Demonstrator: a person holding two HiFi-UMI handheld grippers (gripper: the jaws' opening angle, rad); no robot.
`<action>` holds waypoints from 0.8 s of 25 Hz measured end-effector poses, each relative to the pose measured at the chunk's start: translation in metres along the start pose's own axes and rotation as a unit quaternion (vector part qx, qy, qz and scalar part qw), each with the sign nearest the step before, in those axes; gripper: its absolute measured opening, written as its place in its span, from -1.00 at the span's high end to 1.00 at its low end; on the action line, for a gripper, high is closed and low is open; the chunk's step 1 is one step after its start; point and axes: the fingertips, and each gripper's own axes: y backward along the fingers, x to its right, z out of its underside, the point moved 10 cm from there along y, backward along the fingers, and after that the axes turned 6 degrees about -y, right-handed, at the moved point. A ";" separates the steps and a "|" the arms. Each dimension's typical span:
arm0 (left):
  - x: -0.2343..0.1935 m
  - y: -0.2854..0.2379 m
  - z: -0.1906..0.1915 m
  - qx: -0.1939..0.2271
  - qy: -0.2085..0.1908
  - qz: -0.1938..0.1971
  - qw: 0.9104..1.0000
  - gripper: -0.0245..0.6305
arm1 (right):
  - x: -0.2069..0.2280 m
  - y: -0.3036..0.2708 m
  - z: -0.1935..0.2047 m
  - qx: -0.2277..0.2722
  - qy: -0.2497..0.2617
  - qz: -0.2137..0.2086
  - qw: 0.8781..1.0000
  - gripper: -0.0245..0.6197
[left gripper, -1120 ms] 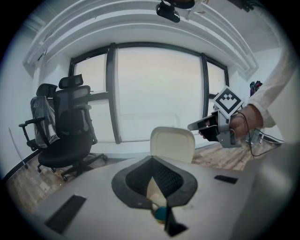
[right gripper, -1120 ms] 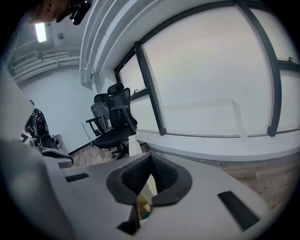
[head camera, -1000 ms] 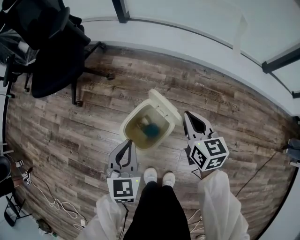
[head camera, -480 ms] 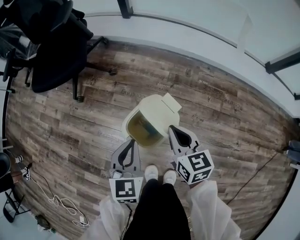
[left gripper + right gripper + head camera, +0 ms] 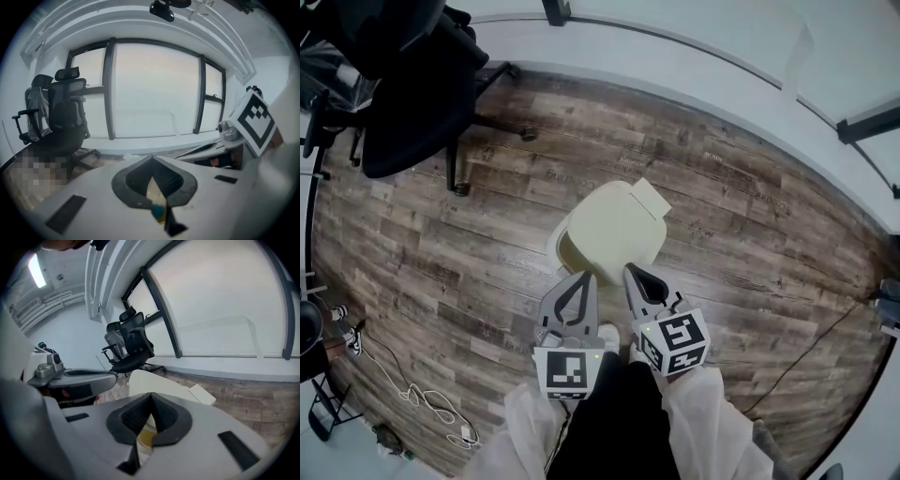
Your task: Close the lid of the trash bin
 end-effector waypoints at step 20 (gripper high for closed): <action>0.003 -0.028 0.070 -0.125 0.029 -0.008 0.992 0.90 | -0.007 -0.026 0.047 -0.059 -0.006 -0.014 0.998 0.85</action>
